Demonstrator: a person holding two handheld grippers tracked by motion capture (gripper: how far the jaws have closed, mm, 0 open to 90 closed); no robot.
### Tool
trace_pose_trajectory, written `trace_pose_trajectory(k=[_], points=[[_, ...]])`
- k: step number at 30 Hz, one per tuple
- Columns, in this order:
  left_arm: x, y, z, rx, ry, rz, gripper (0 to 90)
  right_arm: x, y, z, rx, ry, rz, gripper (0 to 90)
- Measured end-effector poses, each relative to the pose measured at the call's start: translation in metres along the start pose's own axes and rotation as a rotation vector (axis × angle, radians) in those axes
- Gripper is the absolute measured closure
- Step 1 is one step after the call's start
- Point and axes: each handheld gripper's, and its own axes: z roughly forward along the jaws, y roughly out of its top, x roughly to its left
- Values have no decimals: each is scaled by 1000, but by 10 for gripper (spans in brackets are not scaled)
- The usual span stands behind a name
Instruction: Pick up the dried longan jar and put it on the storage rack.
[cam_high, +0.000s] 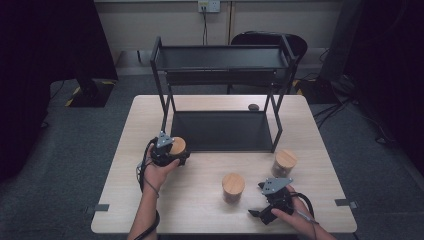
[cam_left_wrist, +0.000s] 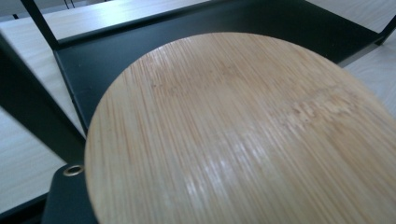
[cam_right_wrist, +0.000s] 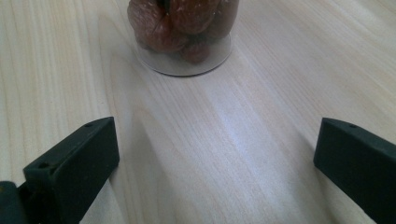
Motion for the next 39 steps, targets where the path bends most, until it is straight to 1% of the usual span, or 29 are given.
trace_pose_trajectory(k=[7, 13, 14, 16, 20, 27, 33, 36, 39], points=[[-1, 17, 3, -9, -1, 11, 260, 0, 0, 0, 0, 0, 0, 0], [-2, 25, 9, -5, -3, 13, 260, 0, 0, 0, 0, 0, -1, 0], [-1, 26, 11, -5, -3, 15, 260, 0, 0, 0, 0, 0, 0, 0], [-1, 28, 12, -5, 2, 7, 260, 0, 0, 0, 0, 0, 0, 0], [0, 29, 12, 0, -2, 0, 260, 0, 0, 0, 0, 0, 0, 0], [1, 30, 11, 5, -8, 7, 260, 0, 0, 0, 0, 0, 0, 0], [-4, 34, 11, -12, -22, 8, 260, 0, 0, 0, 0, 0, 0, 0], [-5, 37, 12, -7, -27, 14, 260, 0, 0, 0, 0, 0, 0, 0], [-5, 39, 13, -9, -28, 8, 260, 0, 0, 0, 0, 0, 0, 0]])
